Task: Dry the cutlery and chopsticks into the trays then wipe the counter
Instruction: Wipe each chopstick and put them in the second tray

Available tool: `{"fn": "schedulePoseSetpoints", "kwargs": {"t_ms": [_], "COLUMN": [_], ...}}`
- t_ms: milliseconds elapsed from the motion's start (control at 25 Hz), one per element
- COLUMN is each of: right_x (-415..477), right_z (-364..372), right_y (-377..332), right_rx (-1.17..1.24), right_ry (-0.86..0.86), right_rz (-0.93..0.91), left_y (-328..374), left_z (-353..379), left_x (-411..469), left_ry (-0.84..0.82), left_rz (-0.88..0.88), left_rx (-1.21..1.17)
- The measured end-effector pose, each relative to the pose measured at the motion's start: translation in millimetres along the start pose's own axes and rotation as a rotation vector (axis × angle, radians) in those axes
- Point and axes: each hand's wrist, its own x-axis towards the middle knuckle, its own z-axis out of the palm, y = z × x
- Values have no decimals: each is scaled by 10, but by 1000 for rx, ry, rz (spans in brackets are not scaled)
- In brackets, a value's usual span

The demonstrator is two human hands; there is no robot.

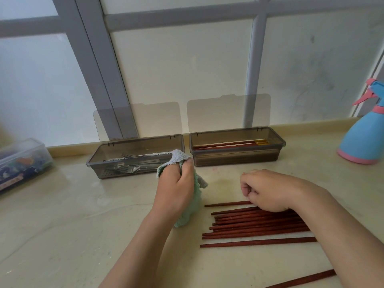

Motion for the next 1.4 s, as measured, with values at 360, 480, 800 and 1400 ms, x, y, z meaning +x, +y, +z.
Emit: {"fn": "schedulePoseSetpoints", "kwargs": {"t_ms": [360,480,800,1400], "right_x": [-44,-21,-41,-3], "right_z": [-24,-14,-61,110], "right_y": [10,-20,-65,-336], "right_rx": [-5,-47,252,457], "right_ry": [-14,-23,390,480], "right_rz": [11,9,-79,-328], "left_y": [-38,-36,-87,41], "left_z": [-7,4,24,42], "left_x": [17,17,58,-36], "left_ry": [7,7,140,82], "left_rz": [-5,9,-97,-65], "left_rx": [0,10,-123,-273]}}
